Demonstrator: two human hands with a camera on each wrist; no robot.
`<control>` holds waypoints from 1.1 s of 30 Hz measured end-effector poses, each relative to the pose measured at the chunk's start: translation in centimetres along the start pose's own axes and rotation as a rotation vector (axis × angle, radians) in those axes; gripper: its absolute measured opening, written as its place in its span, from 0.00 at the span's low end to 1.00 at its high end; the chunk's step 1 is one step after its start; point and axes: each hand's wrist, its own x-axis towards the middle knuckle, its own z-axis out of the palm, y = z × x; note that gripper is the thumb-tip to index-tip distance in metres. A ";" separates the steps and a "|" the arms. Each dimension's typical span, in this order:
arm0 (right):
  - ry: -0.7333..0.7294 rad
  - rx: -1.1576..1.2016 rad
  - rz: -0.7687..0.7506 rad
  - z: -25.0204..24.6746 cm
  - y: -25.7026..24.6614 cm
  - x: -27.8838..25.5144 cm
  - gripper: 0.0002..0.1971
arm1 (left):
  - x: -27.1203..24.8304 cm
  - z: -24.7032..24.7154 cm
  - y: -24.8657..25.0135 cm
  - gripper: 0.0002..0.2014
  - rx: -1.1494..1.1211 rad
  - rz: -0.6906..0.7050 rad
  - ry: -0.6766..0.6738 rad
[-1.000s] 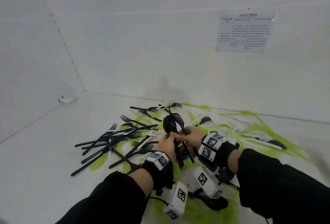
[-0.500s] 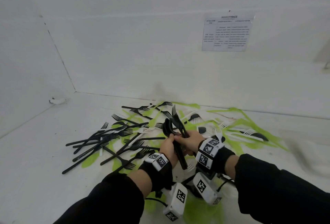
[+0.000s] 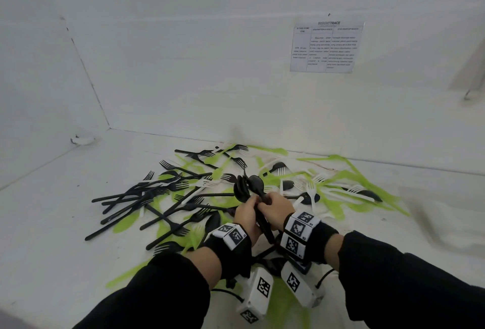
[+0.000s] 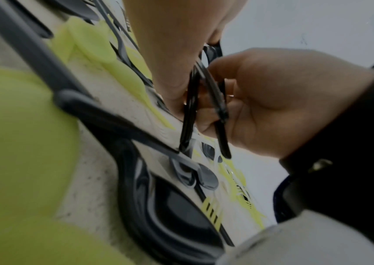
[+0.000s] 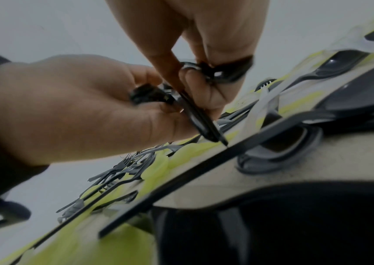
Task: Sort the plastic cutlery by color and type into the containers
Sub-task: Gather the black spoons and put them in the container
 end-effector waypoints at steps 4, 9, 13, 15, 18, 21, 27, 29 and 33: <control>0.008 0.087 0.075 -0.5 0.2 0.8 0.11 | 0.5 -0.4 -0.2 0.13 0.060 0.129 0.156; -0.006 -0.217 0.104 -2.4 1.4 1.9 0.15 | 0.6 -1.1 0.2 0.12 0.075 0.188 0.183; 0.048 -0.328 0.043 -3.4 1.7 2.4 0.15 | 0.7 -1.3 0.0 0.11 0.054 0.206 0.175; 0.096 -0.280 -0.017 -3.8 1.4 2.2 0.15 | 0.4 -1.2 -0.3 0.11 0.053 0.191 0.144; 0.052 -0.218 -0.148 -3.4 0.3 1.0 0.16 | -0.2 -0.7 -0.4 0.11 0.076 0.162 0.096; -0.047 -0.155 -0.202 -2.3 -0.3 0.2 0.16 | -0.1 -0.5 -0.4 0.13 0.124 0.188 0.127; -0.004 -0.155 -0.226 -1.1 -0.5 -0.4 0.15 | 0.2 -0.7 -0.4 0.17 0.096 0.168 0.152; 0.012 -0.167 -0.212 -0.8 -0.5 -0.4 0.15 | 0.1 -0.6 -0.4 0.18 0.108 0.178 0.143; 0.022 -0.144 -0.171 -1.4 -0.6 -0.4 0.13 | -0.2 -0.7 -0.1 0.21 0.115 0.184 0.144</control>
